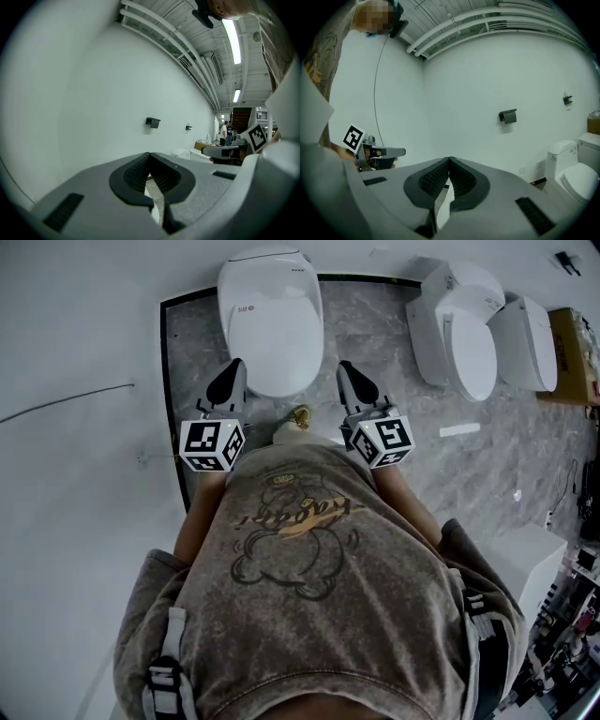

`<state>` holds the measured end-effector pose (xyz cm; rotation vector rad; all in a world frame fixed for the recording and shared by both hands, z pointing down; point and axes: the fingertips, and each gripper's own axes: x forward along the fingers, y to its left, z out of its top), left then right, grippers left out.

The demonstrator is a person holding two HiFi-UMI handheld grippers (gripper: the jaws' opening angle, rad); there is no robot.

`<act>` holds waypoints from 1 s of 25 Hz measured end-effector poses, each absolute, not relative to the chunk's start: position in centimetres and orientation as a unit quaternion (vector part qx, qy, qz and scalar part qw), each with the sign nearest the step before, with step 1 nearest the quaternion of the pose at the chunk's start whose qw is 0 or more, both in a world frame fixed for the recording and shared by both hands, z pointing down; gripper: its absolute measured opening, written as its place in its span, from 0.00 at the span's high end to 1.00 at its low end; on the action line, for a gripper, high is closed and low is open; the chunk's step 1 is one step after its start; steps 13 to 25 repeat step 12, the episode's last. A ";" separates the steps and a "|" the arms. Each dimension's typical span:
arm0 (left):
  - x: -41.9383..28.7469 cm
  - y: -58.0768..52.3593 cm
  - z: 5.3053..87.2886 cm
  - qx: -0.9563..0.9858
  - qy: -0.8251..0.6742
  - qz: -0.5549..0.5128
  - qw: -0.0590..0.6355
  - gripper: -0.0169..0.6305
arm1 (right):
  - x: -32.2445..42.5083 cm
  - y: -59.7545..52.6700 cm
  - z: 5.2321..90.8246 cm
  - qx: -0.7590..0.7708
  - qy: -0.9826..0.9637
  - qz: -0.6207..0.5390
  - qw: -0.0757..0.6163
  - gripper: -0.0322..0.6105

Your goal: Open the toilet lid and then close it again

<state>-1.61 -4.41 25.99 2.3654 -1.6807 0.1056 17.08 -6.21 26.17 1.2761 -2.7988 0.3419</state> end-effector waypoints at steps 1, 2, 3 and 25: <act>-1.5 -4.5 26.0 0.809 -0.574 0.038 0.118 0.96 | 17.2 -6.2 26.2 0.414 -0.903 0.112 0.024 0.91; -1.4 -4.5 26.0 0.810 -0.573 0.039 0.118 0.96 | 17.3 -6.2 26.2 0.415 -0.902 0.112 0.024 0.91; -1.3 -4.5 26.1 0.811 -0.571 0.041 0.119 0.96 | 17.4 -6.3 26.3 0.417 -0.902 0.113 0.024 0.91; -1.1 -5.3 26.8 0.812 -0.570 0.036 0.124 0.96 | 17.4 -7.1 26.6 0.421 -0.900 0.112 0.021 0.91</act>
